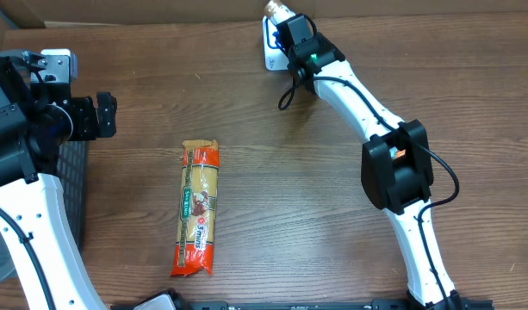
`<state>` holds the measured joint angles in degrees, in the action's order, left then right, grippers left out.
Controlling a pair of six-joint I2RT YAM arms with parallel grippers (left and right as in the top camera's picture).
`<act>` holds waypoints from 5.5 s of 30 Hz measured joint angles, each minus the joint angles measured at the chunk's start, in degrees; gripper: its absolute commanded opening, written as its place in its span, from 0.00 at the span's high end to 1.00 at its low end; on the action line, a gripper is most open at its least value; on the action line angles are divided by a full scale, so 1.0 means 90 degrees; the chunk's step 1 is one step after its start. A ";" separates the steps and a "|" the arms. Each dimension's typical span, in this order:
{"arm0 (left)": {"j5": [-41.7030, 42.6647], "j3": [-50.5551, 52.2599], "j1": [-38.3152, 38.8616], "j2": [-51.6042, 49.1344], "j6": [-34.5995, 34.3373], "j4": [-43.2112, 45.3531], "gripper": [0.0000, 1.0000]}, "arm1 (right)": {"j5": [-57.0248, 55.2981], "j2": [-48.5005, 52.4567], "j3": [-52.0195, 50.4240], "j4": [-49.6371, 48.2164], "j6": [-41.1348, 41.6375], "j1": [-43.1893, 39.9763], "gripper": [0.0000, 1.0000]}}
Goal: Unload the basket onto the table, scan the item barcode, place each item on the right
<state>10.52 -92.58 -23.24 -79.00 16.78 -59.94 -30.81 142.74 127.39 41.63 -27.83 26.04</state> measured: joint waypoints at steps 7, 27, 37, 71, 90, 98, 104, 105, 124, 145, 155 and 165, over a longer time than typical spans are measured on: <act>0.0000 0.0000 0.0000 0.0000 0.0000 -0.0002 0.00 | -0.0148 0.0131 0.0000 0.0002 -0.0131 0.0104 0.96; 0.0000 0.0000 0.0000 0.0000 0.0000 0.0000 0.00 | 0.2919 -0.2713 0.0029 0.3606 0.2667 -0.0474 0.97; 0.0000 0.0000 0.0000 0.0000 0.0000 0.0000 0.00 | 0.3745 -0.3138 -0.1336 0.4658 0.3495 -0.1008 0.96; -0.0002 0.0000 0.0000 0.0000 0.0000 0.0000 0.00 | 0.4979 -0.2832 -0.1751 0.4694 0.3776 -0.2132 0.00; 0.0000 0.0000 0.0000 0.0000 0.0000 0.0000 0.00 | 0.7244 -0.2866 -0.3813 0.1326 0.4136 -0.0036 0.03; 0.0000 0.0000 0.0000 0.0000 0.0000 0.0000 0.00 | 0.7057 -0.2866 -0.4580 -0.0109 0.5066 0.0918 0.15; -0.0002 0.0000 0.0000 0.0000 0.0000 0.0000 0.00 | 0.6900 -0.2866 -0.5124 -0.1285 0.5986 0.1574 0.21; 0.0000 0.0000 0.0000 0.0000 0.0000 0.0000 0.00 | 0.6861 -0.2866 -0.5214 -0.1462 0.6120 0.1705 0.21; 0.0000 0.0000 0.0000 0.0000 0.0000 0.0007 0.00 | 0.5969 -0.2363 -0.5644 -0.3024 0.7851 0.3140 0.50; 0.0000 0.0000 0.0000 0.0000 0.0000 0.0000 0.00 | 0.6292 -0.2727 -0.5593 -0.1647 0.7278 0.2273 0.96; 0.0000 0.0000 0.0000 0.0000 0.0000 0.0000 0.00 | 0.3806 -0.3721 -0.4704 0.3014 0.5945 0.1472 0.96; 0.0000 0.0000 0.0000 0.0000 0.0000 0.0000 0.00 | 0.2072 -0.3453 -0.4493 0.3325 0.5632 0.1945 0.96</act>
<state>10.52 -92.58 -23.24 -79.00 16.78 -59.94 -12.16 111.66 86.96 71.55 22.85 43.55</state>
